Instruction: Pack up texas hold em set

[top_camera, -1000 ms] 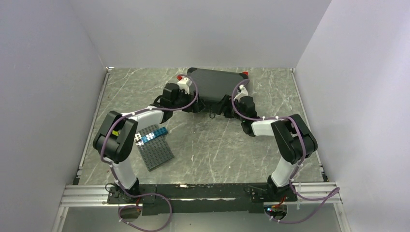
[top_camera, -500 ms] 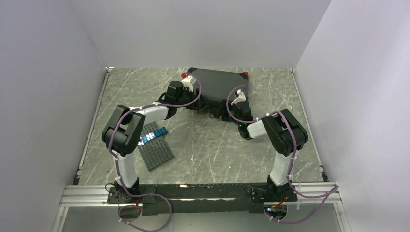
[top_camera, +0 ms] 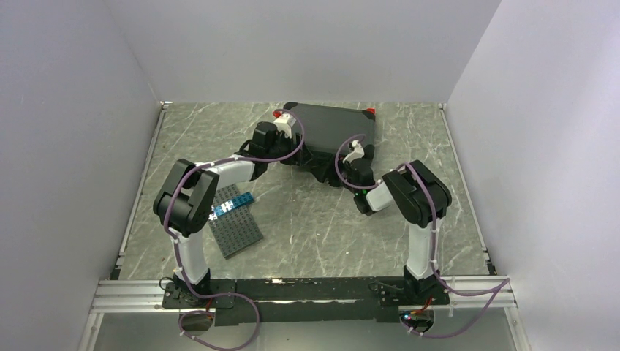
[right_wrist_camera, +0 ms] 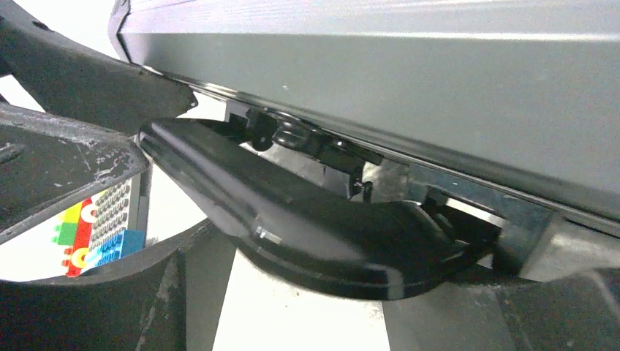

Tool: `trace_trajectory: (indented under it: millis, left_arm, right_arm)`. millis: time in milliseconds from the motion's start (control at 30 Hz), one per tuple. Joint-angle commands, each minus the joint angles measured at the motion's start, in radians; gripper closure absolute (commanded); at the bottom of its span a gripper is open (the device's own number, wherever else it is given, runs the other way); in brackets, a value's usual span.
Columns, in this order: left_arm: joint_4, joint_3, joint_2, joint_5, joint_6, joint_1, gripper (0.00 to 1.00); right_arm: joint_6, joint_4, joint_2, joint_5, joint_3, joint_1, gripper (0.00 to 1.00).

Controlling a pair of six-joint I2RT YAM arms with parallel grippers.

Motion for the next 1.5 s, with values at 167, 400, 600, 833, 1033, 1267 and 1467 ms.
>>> trace_trajectory:
  millis: [167, 400, 600, 833, 1033, 1267, 1467]
  left_arm:
    - [0.032, -0.01, -0.076, -0.031, 0.027, -0.006, 0.34]
    - [0.046, -0.056, -0.142, -0.079, 0.021, -0.005, 0.35]
    - [0.037, -0.057, -0.151, -0.081, 0.022, -0.004, 0.36]
    - [0.031, -0.078, -0.172, -0.092, 0.033, -0.004, 0.37]
    - [0.053, -0.058, -0.129, -0.03, 0.043, -0.006, 0.37]
    - [0.068, -0.025, -0.06, 0.0, 0.012, -0.019, 0.38]
    - [0.07, -0.013, -0.042, 0.003, 0.009, -0.021, 0.38]
  right_arm:
    - [0.056, 0.201, 0.027, 0.026, -0.032, -0.017, 0.31]
    - [0.078, 0.333, -0.05, 0.067, -0.106, -0.017, 0.33]
    - [0.107, 0.38, -0.002, 0.04, -0.065, -0.016, 0.34]
    - [0.079, 0.382, -0.011, 0.051, -0.08, -0.008, 0.34]
    - [0.019, 0.206, -0.064, 0.087, -0.035, -0.007, 0.34]
    - [0.037, 0.147, -0.053, 0.146, -0.046, 0.0, 0.3]
    - [0.052, 0.164, -0.017, 0.156, -0.051, 0.009, 0.28]
